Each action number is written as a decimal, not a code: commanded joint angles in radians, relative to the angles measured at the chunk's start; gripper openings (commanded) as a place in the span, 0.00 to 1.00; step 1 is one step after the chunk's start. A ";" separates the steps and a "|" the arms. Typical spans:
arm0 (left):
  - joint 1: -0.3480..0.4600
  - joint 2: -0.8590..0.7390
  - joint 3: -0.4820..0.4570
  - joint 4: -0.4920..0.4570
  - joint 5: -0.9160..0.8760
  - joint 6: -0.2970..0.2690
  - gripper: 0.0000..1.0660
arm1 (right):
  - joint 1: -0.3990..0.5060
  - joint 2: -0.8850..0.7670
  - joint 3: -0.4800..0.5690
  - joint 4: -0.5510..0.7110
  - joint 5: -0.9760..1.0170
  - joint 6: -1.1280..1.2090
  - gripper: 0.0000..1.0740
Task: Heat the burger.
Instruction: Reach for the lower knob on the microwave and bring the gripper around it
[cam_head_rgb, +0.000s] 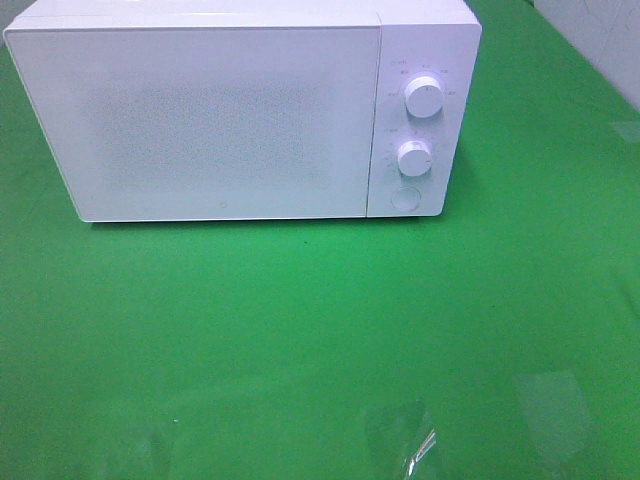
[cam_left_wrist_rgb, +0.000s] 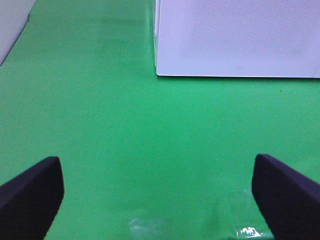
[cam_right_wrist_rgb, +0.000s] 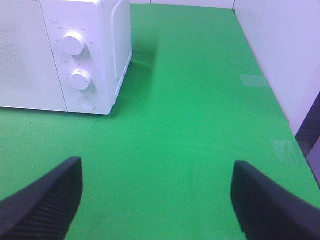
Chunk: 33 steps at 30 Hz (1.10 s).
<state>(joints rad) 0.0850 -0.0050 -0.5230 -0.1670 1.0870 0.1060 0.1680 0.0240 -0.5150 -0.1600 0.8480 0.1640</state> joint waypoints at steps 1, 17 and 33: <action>0.001 -0.022 0.004 -0.008 -0.015 0.002 0.88 | -0.002 0.084 -0.003 -0.005 -0.115 -0.001 0.73; 0.001 -0.022 0.004 -0.008 -0.015 0.002 0.88 | -0.002 0.373 0.017 -0.003 -0.490 0.033 0.71; 0.001 -0.022 0.004 -0.008 -0.015 0.002 0.88 | -0.002 0.697 0.017 -0.001 -0.838 0.064 0.71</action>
<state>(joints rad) 0.0850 -0.0050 -0.5230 -0.1670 1.0870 0.1060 0.1680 0.6800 -0.4990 -0.1600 0.0840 0.2200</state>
